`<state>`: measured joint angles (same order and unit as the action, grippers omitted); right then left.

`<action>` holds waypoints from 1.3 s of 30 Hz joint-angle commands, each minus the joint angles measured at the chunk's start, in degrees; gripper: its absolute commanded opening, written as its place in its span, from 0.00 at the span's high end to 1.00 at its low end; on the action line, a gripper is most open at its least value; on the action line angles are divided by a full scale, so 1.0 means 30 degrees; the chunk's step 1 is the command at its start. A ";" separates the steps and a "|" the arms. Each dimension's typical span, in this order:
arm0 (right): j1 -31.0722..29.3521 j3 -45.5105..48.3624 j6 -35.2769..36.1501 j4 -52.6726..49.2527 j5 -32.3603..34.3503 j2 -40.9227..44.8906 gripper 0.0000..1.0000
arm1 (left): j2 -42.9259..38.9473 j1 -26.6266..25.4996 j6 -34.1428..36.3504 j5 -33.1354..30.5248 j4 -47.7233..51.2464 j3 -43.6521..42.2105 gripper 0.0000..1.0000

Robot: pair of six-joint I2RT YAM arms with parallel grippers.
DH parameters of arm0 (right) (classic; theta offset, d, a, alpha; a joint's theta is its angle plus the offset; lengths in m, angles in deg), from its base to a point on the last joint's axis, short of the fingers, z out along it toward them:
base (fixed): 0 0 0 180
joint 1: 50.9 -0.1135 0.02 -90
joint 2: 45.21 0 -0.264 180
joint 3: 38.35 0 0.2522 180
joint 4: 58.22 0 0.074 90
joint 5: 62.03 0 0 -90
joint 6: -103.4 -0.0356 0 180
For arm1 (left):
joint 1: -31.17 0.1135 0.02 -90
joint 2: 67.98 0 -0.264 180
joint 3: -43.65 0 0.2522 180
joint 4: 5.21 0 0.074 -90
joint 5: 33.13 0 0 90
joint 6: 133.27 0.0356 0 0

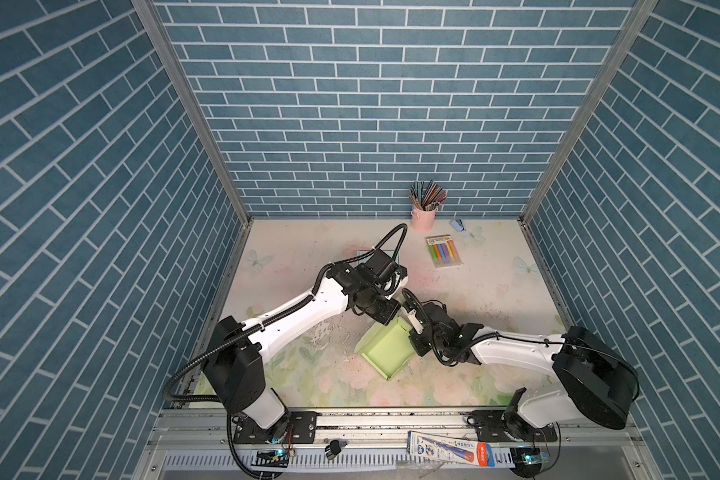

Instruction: Fold the paper box

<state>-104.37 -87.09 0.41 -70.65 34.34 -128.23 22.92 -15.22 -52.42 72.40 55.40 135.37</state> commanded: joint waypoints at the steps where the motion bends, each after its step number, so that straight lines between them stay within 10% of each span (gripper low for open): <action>1: -0.0365 0.0051 -0.0365 -0.1600 0.1477 -0.0668 0.89 | 0.0259 0.0039 0.0493 -0.0217 0.0467 0.0041 1.00; 28: -0.0234 0.0765 -0.2226 -0.0002 0.1171 0.1794 0.78 | 0.0230 -0.0452 0.0765 -0.0642 0.0072 -0.0437 1.00; 39: 0.1773 0.0821 -0.2532 0.1579 -0.3840 0.1335 0.69 | -0.0171 -0.0766 0.0713 -0.0320 -0.0335 -0.0818 1.00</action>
<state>-100.17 -84.33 -5.64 -68.16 28.62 -123.38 22.98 -17.14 -51.41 71.61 53.78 134.29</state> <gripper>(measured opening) 0.308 0.053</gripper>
